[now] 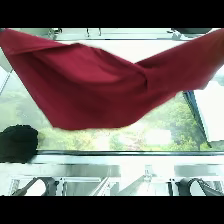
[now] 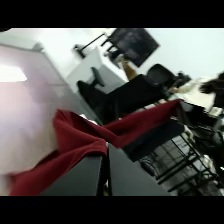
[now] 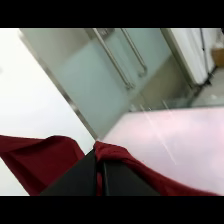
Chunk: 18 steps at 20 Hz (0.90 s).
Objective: Fold the shirts.
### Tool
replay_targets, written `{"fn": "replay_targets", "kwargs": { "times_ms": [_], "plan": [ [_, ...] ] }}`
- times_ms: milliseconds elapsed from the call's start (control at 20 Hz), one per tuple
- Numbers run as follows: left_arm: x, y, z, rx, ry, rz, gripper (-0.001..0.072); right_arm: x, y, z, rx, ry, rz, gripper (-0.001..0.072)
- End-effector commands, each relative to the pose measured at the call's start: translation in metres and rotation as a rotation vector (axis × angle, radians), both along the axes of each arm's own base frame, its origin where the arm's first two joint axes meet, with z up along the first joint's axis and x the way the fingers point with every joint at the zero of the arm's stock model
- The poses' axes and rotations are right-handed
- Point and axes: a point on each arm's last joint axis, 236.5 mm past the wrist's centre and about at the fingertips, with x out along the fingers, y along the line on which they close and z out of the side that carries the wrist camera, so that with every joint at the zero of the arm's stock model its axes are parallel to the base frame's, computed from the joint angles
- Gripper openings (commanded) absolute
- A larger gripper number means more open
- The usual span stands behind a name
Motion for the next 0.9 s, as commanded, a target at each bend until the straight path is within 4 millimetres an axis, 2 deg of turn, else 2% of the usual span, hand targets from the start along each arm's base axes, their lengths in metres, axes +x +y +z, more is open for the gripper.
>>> {"fn": "replay_targets", "kwargs": {
  "times_ms": [0,50,150,250,300,350,450,500,600,700,800,850],
  "plan": [
    [-0.078,-0.010,0.063,-0.029,-0.296,-0.151,0.0018,-0.037,-0.009,0.046,0.037,-0.175,-0.042,0.0015],
    [-0.121,-0.017,0.082,-0.024,-0.430,-0.216,0.0017,-0.052,-0.009,0.056,0.003,-0.221,-0.086,0.0015],
    [-0.170,-0.022,0.115,-0.049,-0.604,-0.195,0.0019,-0.085,-0.003,0.076,-0.074,-0.322,-0.194,0.0015],
    [-0.206,-0.026,0.138,-0.089,-0.741,-0.193,0.0020,-0.112,0.006,0.096,-0.128,-0.433,-0.317,0.0016],
    [-0.210,-0.024,0.142,-0.106,-0.759,-0.199,0.0020,-0.123,0.008,0.105,-0.157,-0.489,-0.379,0.0016],
    [-0.203,-0.019,0.140,-0.115,-0.725,-0.195,0.0020,-0.127,0.008,0.109,-0.176,-0.515,-0.414,0.0015],
    [-0.159,-0.005,0.118,-0.087,-0.564,-0.156,0.0019,-0.116,0.000,0.102,-0.186,-0.479,-0.427,0.0015],
    [-0.130,-0.002,0.100,-0.063,-0.448,-0.141,0.0019,-0.104,-0.007,0.093,-0.184,-0.432,-0.404,0.0015],
    [-0.082,-0.014,0.055,-0.014,-0.238,-0.189,0.0019,-0.079,-0.017,0.071,-0.160,-0.336,-0.308,0.0015],
    [-0.038,-0.036,0.000,0.057,-0.067,-0.267,0.0019,-0.035,-0.031,0.032,-0.150,-0.187,-0.237,0.0015],
    [0.004,-0.058,-0.063,0.123,0.113,-0.325,0.0019,0.012,-0.026,-0.022,-0.173,-0.019,-0.144,0.0015],
    [0.020,-0.069,-0.094,0.147,0.193,-0.359,0.0019,0.040,-0.017,-0.057,-0.191,0.076,-0.095,0.0016]
  ]
}}
